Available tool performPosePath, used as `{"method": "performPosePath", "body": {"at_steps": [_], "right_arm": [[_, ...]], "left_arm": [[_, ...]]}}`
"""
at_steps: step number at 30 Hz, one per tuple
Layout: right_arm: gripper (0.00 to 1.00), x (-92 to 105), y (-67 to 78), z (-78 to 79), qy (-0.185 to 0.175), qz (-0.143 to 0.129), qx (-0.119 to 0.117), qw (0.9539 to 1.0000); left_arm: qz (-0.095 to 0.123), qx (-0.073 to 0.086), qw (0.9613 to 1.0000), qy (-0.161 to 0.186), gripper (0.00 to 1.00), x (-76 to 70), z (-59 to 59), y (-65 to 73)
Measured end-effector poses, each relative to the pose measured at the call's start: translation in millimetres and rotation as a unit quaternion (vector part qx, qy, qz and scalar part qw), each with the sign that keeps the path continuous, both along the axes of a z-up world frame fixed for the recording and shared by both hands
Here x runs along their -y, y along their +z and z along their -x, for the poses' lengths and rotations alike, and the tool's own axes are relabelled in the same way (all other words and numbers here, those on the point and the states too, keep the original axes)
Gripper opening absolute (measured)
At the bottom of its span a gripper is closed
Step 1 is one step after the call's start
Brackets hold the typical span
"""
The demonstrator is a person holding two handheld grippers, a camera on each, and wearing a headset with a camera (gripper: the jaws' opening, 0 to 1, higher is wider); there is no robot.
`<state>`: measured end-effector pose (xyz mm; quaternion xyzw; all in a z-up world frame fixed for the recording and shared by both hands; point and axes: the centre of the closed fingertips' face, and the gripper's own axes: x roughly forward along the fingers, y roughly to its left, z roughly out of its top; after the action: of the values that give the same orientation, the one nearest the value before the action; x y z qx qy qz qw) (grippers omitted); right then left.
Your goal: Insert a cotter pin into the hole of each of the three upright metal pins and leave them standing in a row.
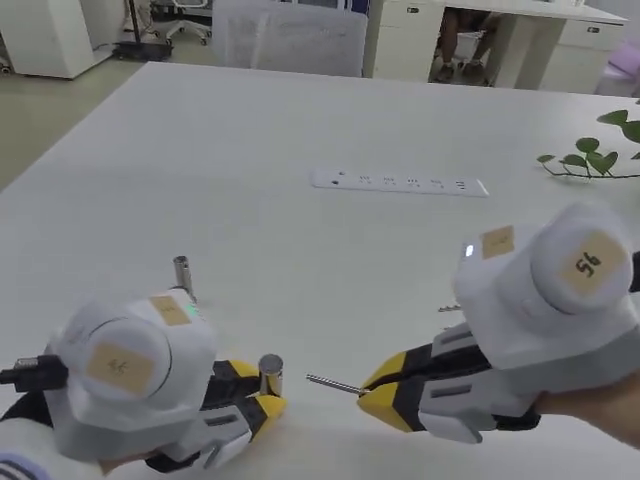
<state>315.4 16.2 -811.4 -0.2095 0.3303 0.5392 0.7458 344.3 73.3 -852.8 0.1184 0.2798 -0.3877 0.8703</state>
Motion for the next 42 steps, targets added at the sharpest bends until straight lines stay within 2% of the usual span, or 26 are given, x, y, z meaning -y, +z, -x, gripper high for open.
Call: {"method": "performPosePath", "body": {"at_steps": [14, 23, 42], "right_arm": [[0.03, -12.5, -6.1, -4.6, -0.003, -0.001, 0.002, 1.0], [0.03, -12.9, -6.3, -7.7, -0.006, 0.001, -0.001, 1.0], [0.03, -15.9, -7.8, -8.2, -0.014, 0.008, 0.004, 0.9999]], "left_arm": [[-0.001, -0.005, 0.9998, 0.019, 0.11, 0.4, -1.1, -0.6], [-0.009, -0.006, 0.9997, 0.022, 0.11, 1.7, -1.7, -0.5], [-0.007, -0.012, 0.9994, 0.031, 0.11, 6.4, -1.3, -0.4]]}}
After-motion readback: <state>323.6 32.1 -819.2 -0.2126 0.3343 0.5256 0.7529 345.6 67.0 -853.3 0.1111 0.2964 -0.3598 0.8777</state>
